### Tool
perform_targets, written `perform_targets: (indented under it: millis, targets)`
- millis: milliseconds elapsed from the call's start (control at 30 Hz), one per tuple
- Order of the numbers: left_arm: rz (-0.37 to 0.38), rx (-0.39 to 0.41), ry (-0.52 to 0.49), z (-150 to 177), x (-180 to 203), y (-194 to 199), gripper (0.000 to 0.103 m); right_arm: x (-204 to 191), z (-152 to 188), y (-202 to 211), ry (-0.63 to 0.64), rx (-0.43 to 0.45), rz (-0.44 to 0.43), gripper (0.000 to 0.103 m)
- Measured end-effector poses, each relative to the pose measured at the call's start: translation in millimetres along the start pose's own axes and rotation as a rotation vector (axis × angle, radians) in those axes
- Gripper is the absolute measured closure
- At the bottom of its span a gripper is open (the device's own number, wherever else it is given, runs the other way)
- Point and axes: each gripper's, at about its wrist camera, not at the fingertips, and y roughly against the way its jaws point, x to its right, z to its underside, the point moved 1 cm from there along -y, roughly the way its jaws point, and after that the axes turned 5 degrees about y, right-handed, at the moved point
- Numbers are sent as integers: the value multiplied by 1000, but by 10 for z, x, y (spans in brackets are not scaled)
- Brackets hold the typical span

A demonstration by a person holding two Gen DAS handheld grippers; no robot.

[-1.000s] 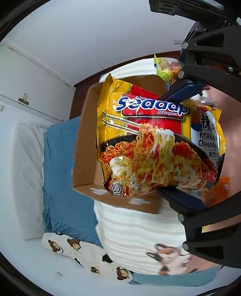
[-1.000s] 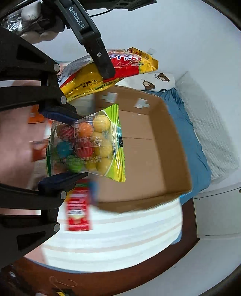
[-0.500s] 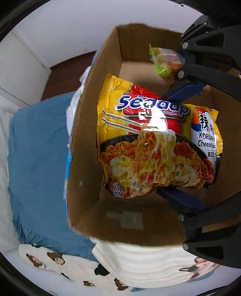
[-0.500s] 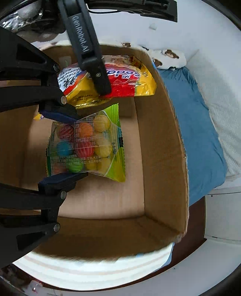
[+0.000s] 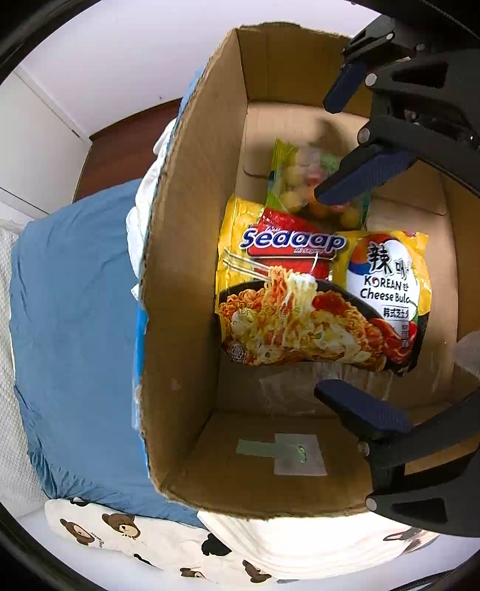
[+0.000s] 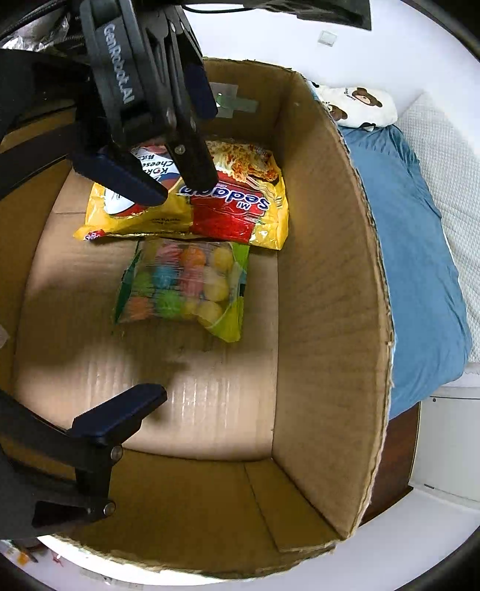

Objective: Organize snacks
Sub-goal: 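Carry both bags into the cardboard box and open both tools to release, then grasp the orange chip bag with the left tool while the right tool grasps the white Franzzi cookie pack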

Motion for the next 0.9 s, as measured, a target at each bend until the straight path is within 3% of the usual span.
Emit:
perform_targets:
  millis: [233, 500, 900]
  targets:
    - [-30, 107, -24, 345, 91, 390, 6, -107, 253, 337, 5, 39, 33, 4]
    - [-71, 261, -35, 821, -24, 858, 6, -269, 684, 935, -1, 143, 90, 4]
    - [-54, 369, -39, 1440, -266, 1366, 6, -436, 1229, 1378, 9, 236, 125, 4]
